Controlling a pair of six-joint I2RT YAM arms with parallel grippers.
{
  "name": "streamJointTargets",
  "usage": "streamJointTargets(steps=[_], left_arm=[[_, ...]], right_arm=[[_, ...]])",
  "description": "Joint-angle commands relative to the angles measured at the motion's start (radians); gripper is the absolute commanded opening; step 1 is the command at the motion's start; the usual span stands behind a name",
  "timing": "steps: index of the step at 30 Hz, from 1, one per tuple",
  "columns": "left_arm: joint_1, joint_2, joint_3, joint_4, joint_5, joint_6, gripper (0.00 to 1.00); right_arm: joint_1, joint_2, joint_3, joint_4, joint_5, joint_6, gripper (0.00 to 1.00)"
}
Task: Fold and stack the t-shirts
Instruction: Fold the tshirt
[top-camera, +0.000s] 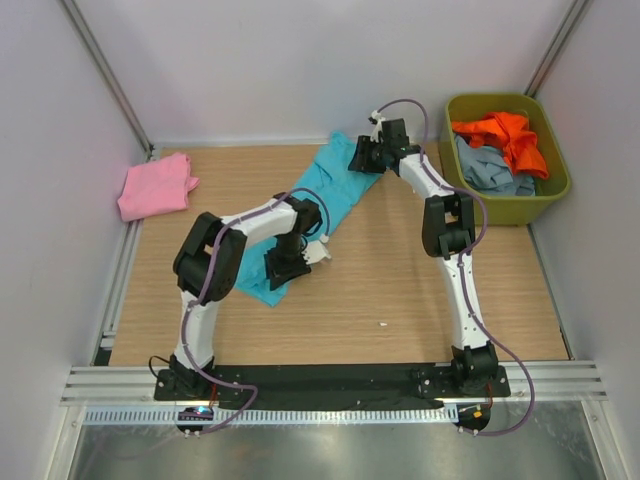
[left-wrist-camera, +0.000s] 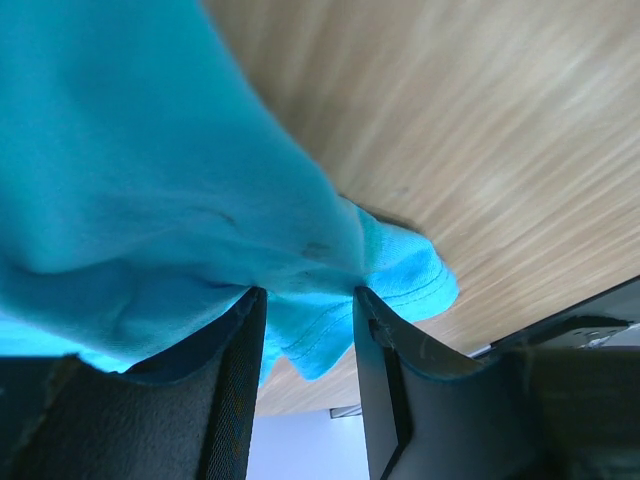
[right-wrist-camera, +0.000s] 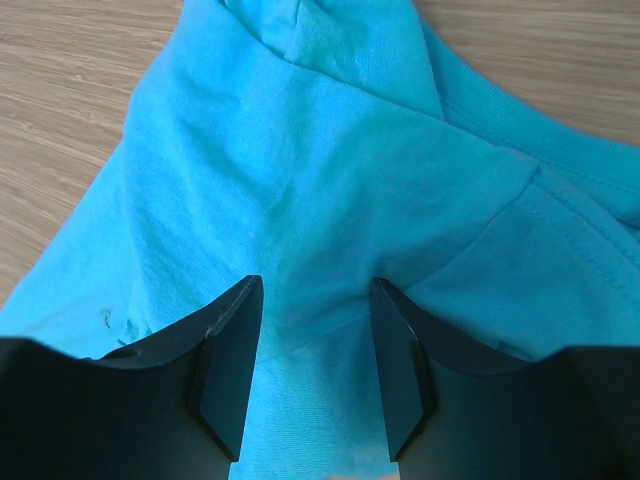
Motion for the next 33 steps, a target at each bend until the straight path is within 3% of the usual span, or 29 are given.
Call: streamJointTargets(steps=[1,8,13,22,27,33], left_arm=[[-0.07,-0.001,-0.017,0.003,0.044,-0.036,0.41],[-0.167,-0.001,-0.057,0.043,0.082,-0.121,0.42],[-0.228,0.027,-0.041,0.066,0.076,-0.163,0.42],[-0.334,0.16,0.167,0.004,0.077,-0.249,0.42],[-0.409,0.22,0.288,-0.036,0.099,-0.291,0.42],[-0.5,0.214,0.253,-0.03,0.099,-0.294,0.43]], right_arm=[[0.011,-0.003,0.008,0.018,-0.01,0.008,0.53],[0.006,-0.083,-0.059,-0.026,-0.016,-0.033,0.54],[-0.022,-0.227,-0.068,-0.043,0.004,-0.059,0.56],[-0.109,-0.41,-0.107,-0.106,0.025,-0.131,0.57],[-0.114,-0.359,-0.145,-0.147,0.012,-0.138,0.57],[-0.115,-0.32,-0.208,-0.138,-0.007,-0.13,0.57]])
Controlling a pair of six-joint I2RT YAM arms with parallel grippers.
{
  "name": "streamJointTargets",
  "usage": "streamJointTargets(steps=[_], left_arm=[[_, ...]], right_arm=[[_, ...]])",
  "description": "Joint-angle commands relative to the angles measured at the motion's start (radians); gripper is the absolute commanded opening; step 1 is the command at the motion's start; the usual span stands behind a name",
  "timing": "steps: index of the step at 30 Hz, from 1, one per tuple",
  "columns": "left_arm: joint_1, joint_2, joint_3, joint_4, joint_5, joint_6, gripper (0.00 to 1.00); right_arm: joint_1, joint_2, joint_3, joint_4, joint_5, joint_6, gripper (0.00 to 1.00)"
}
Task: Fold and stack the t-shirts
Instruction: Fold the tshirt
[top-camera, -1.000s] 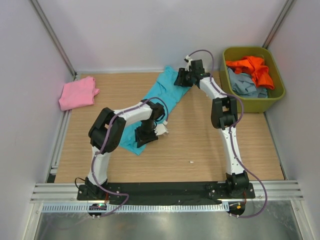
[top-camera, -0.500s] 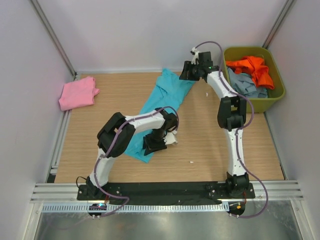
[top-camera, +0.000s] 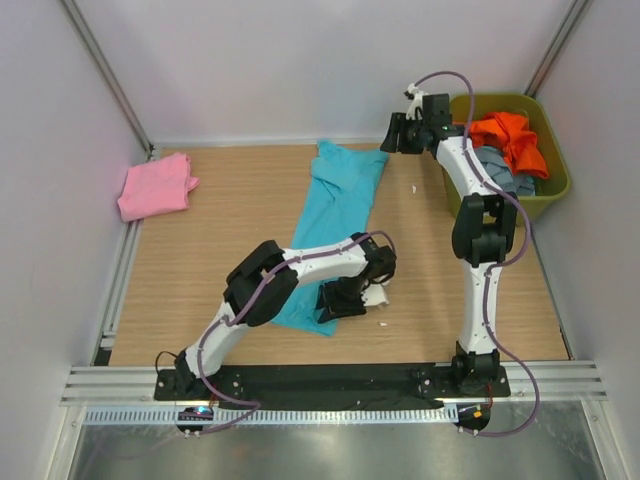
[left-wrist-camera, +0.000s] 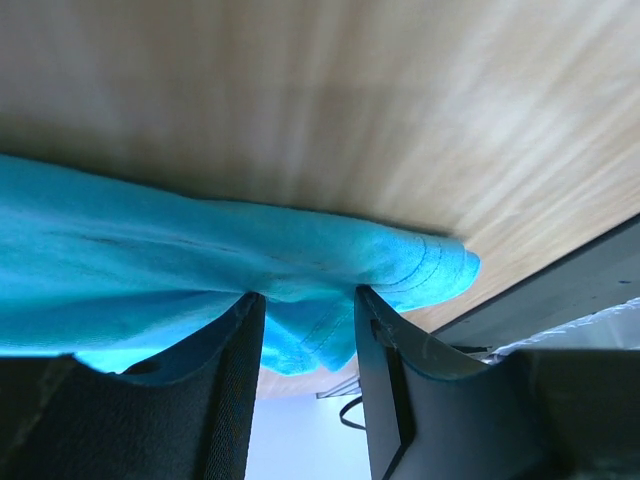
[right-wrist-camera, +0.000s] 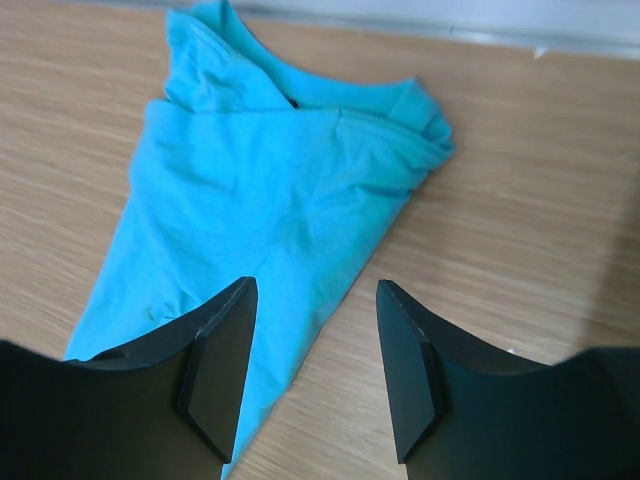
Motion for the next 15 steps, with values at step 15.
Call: streamJointTargets(steps=[15], left_arm=[[-0.178,0.162,0.173,0.081,0.035,-0.007,0.43]], right_arm=[[0.024,0.202,0.045,-0.021,-0.052,-0.036,0.57]])
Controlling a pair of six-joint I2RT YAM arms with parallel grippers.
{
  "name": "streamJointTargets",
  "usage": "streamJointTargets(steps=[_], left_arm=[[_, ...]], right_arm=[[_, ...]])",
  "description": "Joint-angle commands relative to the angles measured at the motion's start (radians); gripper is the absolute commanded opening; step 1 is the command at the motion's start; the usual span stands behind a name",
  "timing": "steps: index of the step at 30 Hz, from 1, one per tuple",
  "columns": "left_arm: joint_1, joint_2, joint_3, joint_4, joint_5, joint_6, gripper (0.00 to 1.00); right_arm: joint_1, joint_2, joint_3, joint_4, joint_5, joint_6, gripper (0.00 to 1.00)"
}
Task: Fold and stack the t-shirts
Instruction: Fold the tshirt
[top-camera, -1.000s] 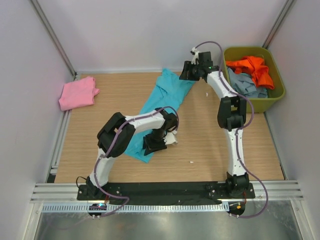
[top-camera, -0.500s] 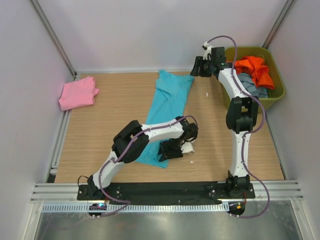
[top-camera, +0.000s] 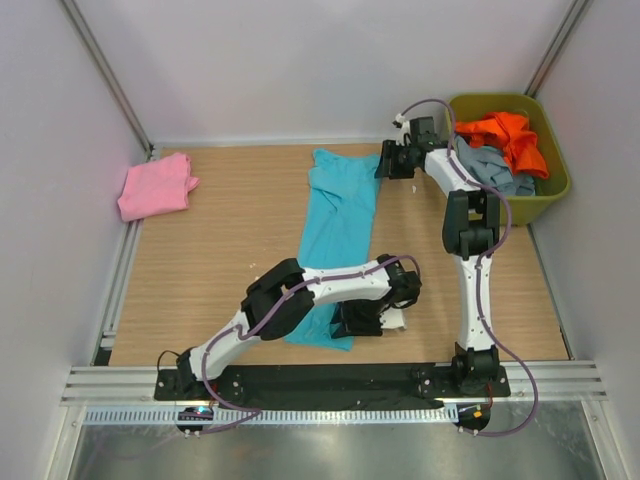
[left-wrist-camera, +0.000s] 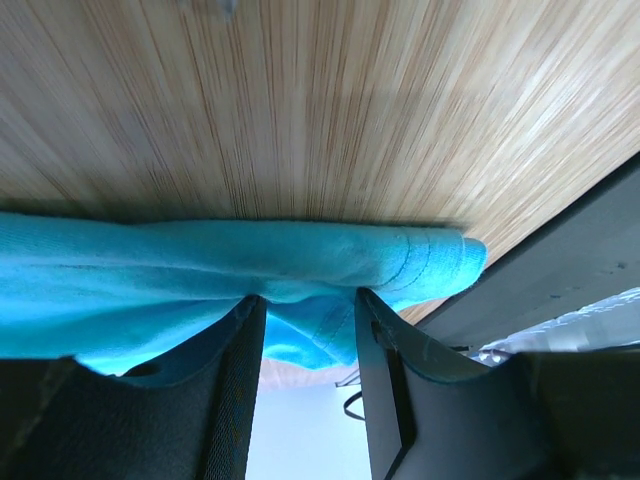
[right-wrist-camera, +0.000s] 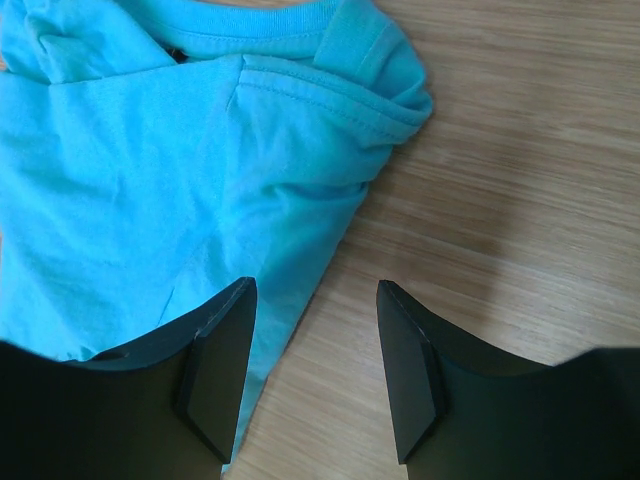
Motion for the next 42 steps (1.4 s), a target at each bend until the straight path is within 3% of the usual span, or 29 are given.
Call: streamJointTargets(steps=[1,14,24,27,28,29,33,38,39,42], left_arm=[[-0.018,0.079,0.048,0.154,0.046,0.016,0.43],[-0.02,0.118,0.083,0.161,0.028,0.033,0.43],[-0.023,0.118,0.126,0.158,-0.072,0.028,0.44],[-0.038,-0.021,0.03,0.181,-0.161,0.036,0.55],[-0.045,-0.08,-0.009,0.195,-0.179,0.045,0.7],[-0.051,-0.167,-0.033,0.199,-0.207,0.054,0.77],[-0.048,-0.313,-0.081,0.175,-0.224,0.051,0.82],[-0.045,-0.407,0.037,0.114,-0.156,0.03,0.93],[-0.039,-0.427,0.045,0.118,-0.158,0.007,0.99],[0.018,-0.522,0.065,0.133,-0.147,-0.05,1.0]], right_arm=[[0.014,0.033,0.071,0.009,-0.031,-0.021,0.57],[0.109,0.164,0.195,0.052,-0.094,0.003,0.55],[0.091,0.165,0.243,0.049,-0.054,-0.012,0.56],[0.059,0.07,0.192,0.035,-0.034,-0.018,0.57],[0.048,0.035,0.142,0.046,-0.033,-0.018,0.59],[0.036,-0.058,0.105,0.064,-0.025,-0.015,0.59],[-0.015,-0.261,-0.039,0.162,-0.027,-0.013,0.61],[-0.026,-0.378,-0.061,0.035,-0.071,0.032,0.61],[-0.024,-0.402,-0.085,-0.001,-0.106,0.06,0.61],[-0.024,-0.555,-0.332,0.041,-0.193,0.215,0.61]])
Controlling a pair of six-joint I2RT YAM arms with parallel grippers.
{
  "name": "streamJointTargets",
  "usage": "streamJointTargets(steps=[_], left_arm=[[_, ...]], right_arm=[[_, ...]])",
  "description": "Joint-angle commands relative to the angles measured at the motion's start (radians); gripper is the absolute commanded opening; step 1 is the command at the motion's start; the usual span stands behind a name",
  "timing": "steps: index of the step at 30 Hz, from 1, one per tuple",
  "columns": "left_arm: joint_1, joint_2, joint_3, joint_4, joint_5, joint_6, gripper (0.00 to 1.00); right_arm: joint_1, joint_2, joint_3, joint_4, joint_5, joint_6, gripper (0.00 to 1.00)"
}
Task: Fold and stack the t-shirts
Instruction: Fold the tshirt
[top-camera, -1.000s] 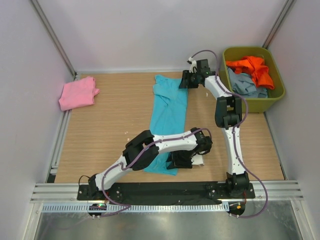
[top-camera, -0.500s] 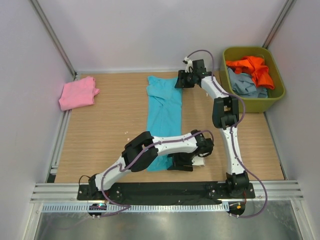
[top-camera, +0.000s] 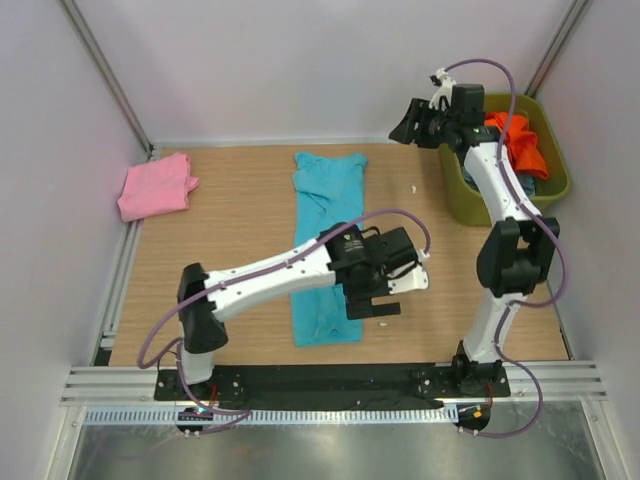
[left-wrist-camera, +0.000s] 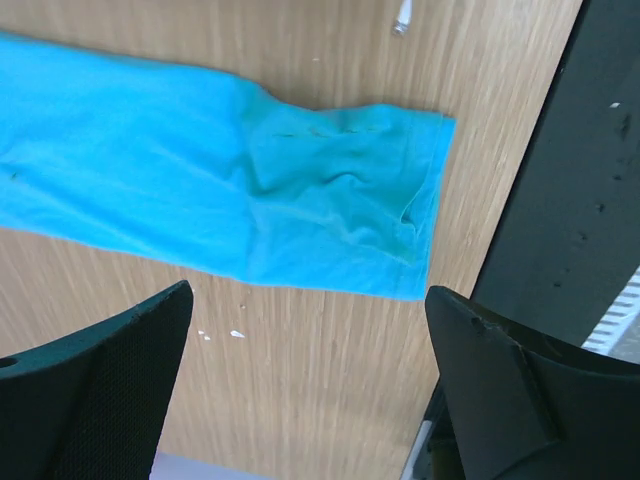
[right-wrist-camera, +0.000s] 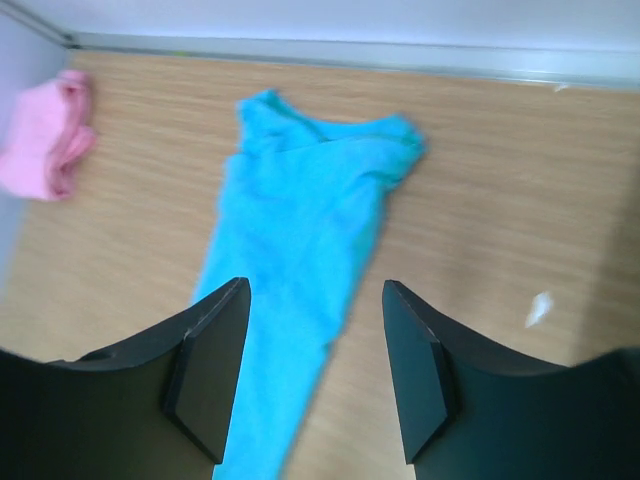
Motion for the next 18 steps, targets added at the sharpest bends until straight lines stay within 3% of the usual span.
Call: streamJointTargets(steps=[1,5,6,8,9,11,15,18], left_arm=[[0.072,-0.14,0.032,0.019,0.014,-0.098,1.0],[0.293,-0.222,-0.031,0.03,0.118,-0.229,1.0],[0.388,-0.24,-0.072,0.037,0.156,-0.26,0.98],[0.473,-0.317,-0.143,0.057,0.217,-0.383,0.92],[0.56,-0.353,-0.243,0.086,0.244,-0.433,0.86],[0.688,-0.429,-0.35,0.114,0.4,-0.576,0.83],[0.781,-0.483,-0.653,0.158,0.564,-0.669,0.79],[0.847,-0.486,-0.762,0.226,0.682,-0.746,0.75]], right_arm=[[0.033,-0.194,-0.274,-0.026,-0.141,0.207,0.61],[0.037,-0.372,-0.559,0.016,-0.193,0.335,0.61],[0.037,-0.411,-0.611,0.026,-0.193,0.344,0.61],[0.037,-0.529,-0.755,0.025,-0.173,0.399,0.61],[0.038,-0.563,-0.804,0.028,-0.176,0.428,0.61],[0.056,-0.638,-0.915,-0.005,-0.196,0.458,0.61],[0.174,-0.732,-1.063,-0.027,-0.187,0.461,0.61],[0.207,-0.758,-1.145,-0.026,-0.215,0.488,0.6]])
